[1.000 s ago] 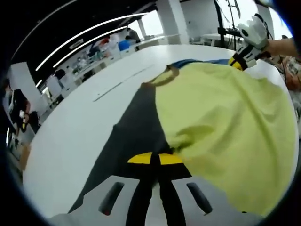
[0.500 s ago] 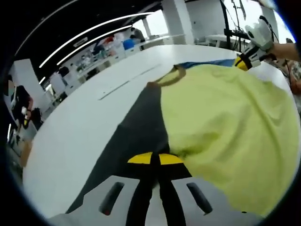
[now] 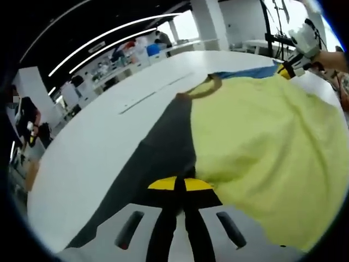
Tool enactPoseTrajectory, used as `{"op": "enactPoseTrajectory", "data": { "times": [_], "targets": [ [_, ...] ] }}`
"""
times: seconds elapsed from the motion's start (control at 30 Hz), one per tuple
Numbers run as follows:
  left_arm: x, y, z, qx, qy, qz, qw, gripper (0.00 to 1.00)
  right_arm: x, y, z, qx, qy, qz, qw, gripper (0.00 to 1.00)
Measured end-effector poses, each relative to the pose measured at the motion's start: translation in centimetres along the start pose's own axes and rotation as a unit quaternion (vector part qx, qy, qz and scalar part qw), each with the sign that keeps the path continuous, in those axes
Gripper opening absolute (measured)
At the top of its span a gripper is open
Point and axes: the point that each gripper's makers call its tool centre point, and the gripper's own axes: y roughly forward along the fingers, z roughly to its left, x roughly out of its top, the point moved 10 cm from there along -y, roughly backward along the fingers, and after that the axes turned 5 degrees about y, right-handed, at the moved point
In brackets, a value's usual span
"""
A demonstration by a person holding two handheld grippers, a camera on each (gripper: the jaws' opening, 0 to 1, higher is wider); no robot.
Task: Fold the garment on the visible template until the final outline fits inside the template.
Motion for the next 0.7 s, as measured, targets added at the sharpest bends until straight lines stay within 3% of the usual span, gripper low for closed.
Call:
{"op": "enactPoseTrajectory", "data": {
  "times": [0.37, 0.5, 0.7],
  "targets": [
    [0.3, -0.2, -0.1, 0.01, -0.003, -0.002, 0.9999, 0.02, 0.2, -0.2, -0.1, 0.009, 0.033, -0.004, 0.9994, 0.01],
    [0.5, -1.0, -0.1, 0.012, -0.014, -0.011, 0.9998, 0.12, 0.5, -1.2, -0.2, 0.014, 0.057, -0.013, 0.9982, 0.08],
    [0.3, -2.3, -0.1, -0.004, -0.09, -0.038, 0.9952, 0.32, 0.3, -2.8, 0.1, 0.032, 0.083, -0.013, 0.9959, 0.19]
  ]
}}
